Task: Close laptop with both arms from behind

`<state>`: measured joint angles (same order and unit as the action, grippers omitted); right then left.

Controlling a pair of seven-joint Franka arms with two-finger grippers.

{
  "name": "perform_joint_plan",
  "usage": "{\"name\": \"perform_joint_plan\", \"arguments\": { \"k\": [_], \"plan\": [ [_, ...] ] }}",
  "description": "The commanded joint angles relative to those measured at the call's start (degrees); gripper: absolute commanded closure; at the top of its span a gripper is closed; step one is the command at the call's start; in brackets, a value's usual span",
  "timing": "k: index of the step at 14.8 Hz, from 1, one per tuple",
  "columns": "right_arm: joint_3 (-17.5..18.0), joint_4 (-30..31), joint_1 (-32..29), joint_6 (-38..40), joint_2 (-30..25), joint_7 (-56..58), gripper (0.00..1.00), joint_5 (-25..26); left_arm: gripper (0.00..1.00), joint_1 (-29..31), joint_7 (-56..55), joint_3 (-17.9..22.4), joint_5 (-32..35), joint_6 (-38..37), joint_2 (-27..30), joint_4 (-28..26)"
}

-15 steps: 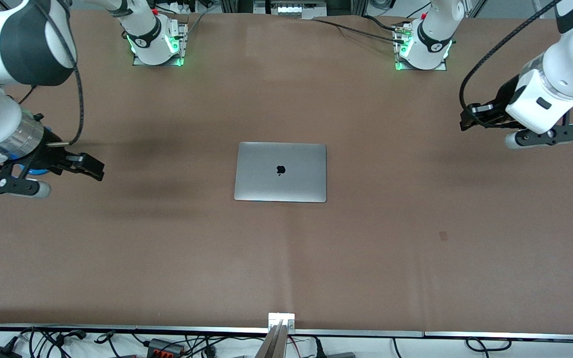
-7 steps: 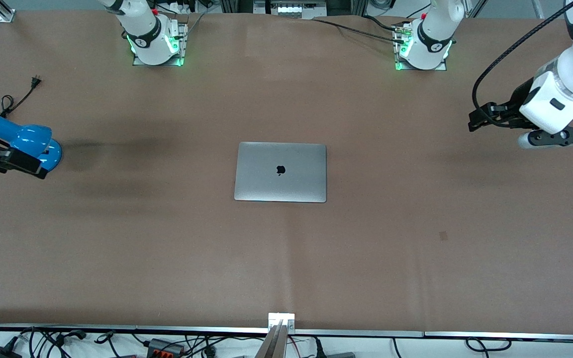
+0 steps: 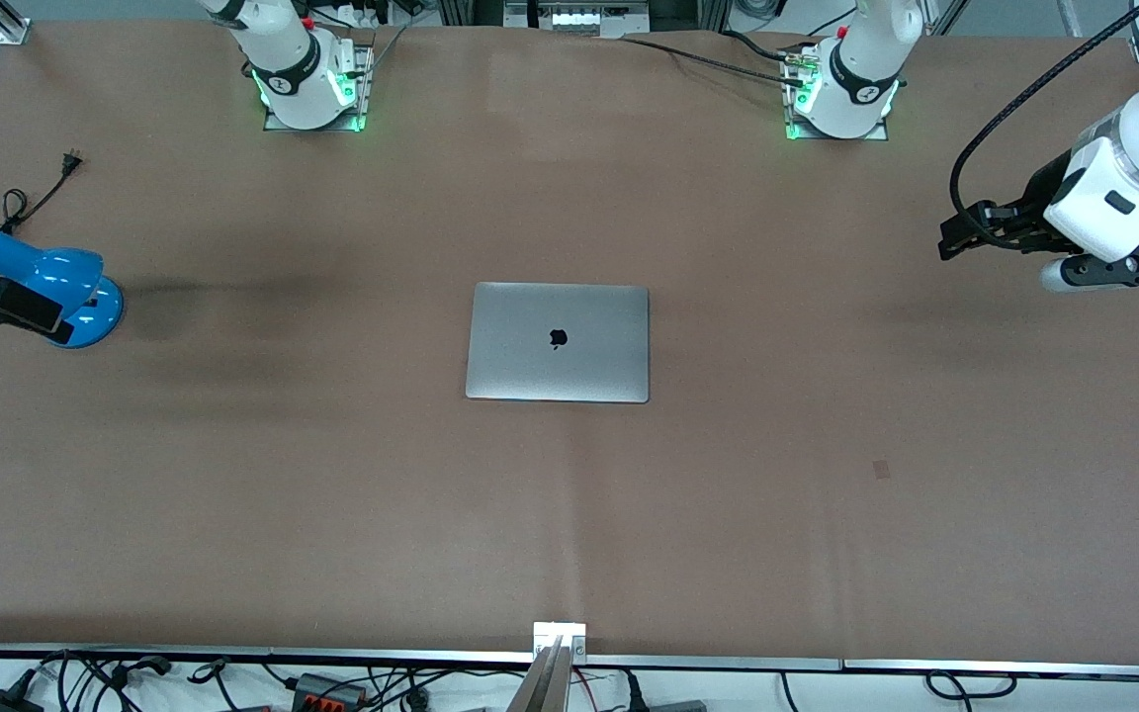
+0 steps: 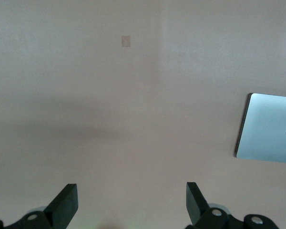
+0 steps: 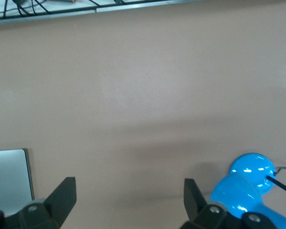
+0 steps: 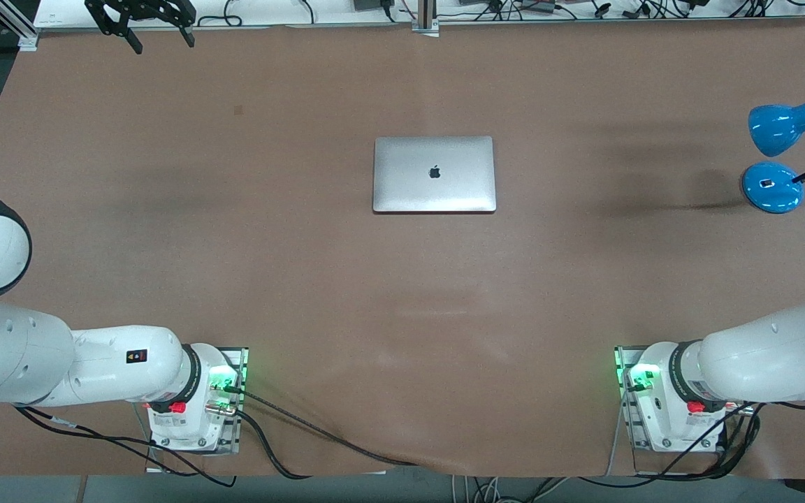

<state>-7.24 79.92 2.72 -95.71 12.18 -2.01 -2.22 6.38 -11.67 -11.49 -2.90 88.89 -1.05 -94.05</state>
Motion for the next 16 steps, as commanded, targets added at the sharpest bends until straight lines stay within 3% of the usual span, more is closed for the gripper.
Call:
{"name": "perform_joint_plan", "arguments": {
  "k": [1,6,16],
  "plan": [
    [1.2,6.4,-0.4,-0.8,-4.9,0.9,0.0,2.9,0.0,-0.1,0.8,-0.1,-0.5,0.2,1.2,-0.6],
    [1.2,17.9,-0.5,-5.9,-12.2,2.4,0.0,3.1,0.0,-0.1,0.9,-0.5,-0.5,0.0,0.7,0.4],
    [1.2,16.0,-0.5,-3.1,-12.7,2.5,0.0,2.7,0.0,-0.1,1.0,-0.5,-0.5,0.0,0.6,0.4]
  ]
}}
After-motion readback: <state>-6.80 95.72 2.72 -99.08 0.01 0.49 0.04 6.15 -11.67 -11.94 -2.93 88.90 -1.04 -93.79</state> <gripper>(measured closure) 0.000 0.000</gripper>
